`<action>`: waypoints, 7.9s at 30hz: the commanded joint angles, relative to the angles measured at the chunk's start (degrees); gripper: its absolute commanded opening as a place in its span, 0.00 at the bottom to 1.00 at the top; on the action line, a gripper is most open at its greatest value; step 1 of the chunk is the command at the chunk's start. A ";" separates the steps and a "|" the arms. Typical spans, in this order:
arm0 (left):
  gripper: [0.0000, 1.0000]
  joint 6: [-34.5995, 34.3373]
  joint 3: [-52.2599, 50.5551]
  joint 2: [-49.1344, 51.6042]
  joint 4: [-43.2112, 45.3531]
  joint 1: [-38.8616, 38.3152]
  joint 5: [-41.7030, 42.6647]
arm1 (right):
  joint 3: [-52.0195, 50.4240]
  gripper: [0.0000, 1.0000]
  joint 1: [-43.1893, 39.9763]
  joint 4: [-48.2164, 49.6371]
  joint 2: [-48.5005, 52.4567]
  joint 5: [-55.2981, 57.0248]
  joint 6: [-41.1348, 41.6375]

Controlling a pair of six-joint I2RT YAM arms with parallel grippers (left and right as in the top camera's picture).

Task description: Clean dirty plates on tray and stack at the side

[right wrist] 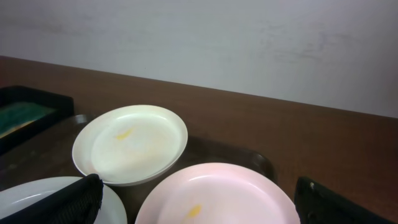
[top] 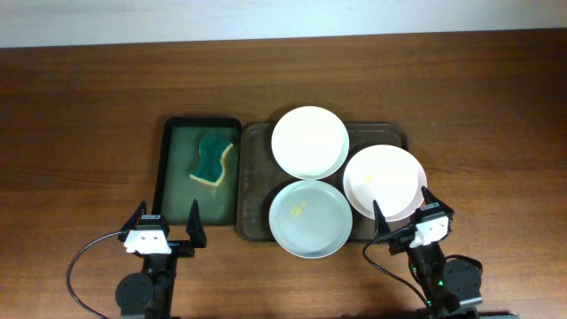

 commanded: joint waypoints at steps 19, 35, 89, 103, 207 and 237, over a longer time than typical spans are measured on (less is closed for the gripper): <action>1.00 0.70 -0.11 -0.02 -0.46 -0.28 -0.22 | -0.31 0.99 0.31 -0.24 0.04 -0.13 -0.24; 1.00 0.70 -0.11 -0.02 -0.04 -0.28 -2.51 | -0.31 0.98 0.31 -0.24 0.04 -0.13 -0.24; 0.53 2.14 79.97 83.21 -62.93 -0.50 9.86 | 63.32 0.56 0.37 -71.73 77.72 -17.66 15.91; 0.89 2.16 79.97 104.00 -58.49 -9.46 -4.39 | 55.82 0.68 4.46 -63.93 77.72 -13.40 20.70; 0.00 1.99 80.02 117.52 -45.94 -9.88 1.73 | 55.78 0.99 6.34 -60.54 78.05 -10.40 20.65; 0.68 1.97 80.02 117.52 -40.06 -9.92 1.73 | 42.34 0.37 14.19 -40.52 78.05 -3.78 37.22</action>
